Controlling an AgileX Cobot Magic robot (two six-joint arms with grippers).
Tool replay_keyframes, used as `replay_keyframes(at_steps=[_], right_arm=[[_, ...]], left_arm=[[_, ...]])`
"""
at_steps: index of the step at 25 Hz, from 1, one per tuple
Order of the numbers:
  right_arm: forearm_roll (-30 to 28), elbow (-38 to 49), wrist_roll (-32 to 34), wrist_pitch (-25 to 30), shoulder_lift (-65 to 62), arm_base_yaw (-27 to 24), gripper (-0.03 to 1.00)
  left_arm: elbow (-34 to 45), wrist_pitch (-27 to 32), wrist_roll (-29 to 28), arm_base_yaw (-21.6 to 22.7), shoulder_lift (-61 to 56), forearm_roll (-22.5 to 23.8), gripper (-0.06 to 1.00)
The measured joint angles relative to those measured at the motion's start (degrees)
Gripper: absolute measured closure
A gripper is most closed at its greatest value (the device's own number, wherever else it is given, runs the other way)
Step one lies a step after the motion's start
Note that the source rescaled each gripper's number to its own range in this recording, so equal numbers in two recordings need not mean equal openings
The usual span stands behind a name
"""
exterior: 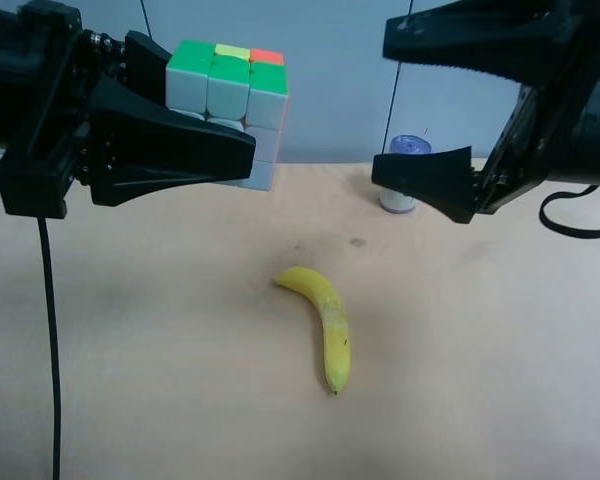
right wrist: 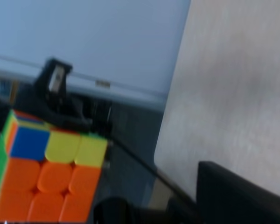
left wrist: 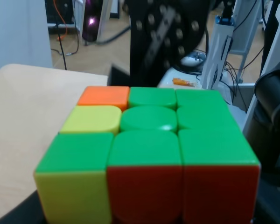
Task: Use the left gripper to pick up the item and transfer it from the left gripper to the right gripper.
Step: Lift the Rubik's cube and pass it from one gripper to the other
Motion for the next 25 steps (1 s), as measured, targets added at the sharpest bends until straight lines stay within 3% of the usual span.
replay_keyframes(at_steps=[7, 16, 25], right_arm=[[0.00, 0.00, -0.77, 0.02, 1.60, 5.59, -0.03], [0.00, -0.24, -0.83, 0.20, 1.64, 5.71, -0.03], [0.07, -7.37, -0.57, 0.26, 1.70, 5.71, -0.03]], left_arm=[[0.00, -0.16, 0.14, 0.00, 0.00, 0.00, 0.94], [0.00, -0.16, 0.19, 0.00, 0.00, 0.00, 0.94], [0.00, -0.11, 0.19, 0.00, 0.00, -0.27, 0.94]])
